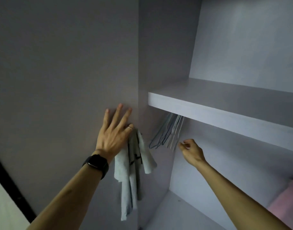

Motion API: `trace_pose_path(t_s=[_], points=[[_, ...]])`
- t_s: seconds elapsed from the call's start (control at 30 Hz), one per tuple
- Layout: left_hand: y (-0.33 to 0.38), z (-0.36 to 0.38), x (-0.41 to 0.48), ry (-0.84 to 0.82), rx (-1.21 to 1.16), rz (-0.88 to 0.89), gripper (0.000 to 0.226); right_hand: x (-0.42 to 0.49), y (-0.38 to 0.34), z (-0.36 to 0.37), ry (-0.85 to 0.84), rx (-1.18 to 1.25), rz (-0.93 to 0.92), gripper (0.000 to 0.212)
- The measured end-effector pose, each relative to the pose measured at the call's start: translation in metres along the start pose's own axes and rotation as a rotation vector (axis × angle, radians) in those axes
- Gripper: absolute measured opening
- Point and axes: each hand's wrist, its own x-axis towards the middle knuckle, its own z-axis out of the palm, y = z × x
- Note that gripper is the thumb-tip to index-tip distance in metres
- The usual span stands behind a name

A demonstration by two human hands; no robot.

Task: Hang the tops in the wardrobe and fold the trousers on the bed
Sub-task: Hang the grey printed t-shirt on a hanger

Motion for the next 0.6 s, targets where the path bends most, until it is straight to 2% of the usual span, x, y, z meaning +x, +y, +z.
trace_pose_path(t_s=[0.13,0.23,0.4,0.5,0.6], points=[[-0.008,0.016,-0.007,0.086,0.113,0.033,0.028,0.031,0.01,0.026,0.025,0.027,0.149,0.053],[-0.012,0.035,-0.013,0.16,0.181,0.059,0.017,0.049,0.027,0.053,0.024,0.089,0.214,0.054],[-0.02,0.045,-0.011,0.269,0.237,0.116,0.014,0.06,0.042,0.078,0.04,0.247,0.2,0.041],[-0.017,0.05,-0.009,0.244,0.318,0.095,0.027,0.063,0.033,0.083,0.066,0.344,0.173,0.032],[-0.017,0.05,-0.01,0.238,0.351,0.089,0.035,0.069,0.033,0.092,0.137,0.292,0.121,0.013]])
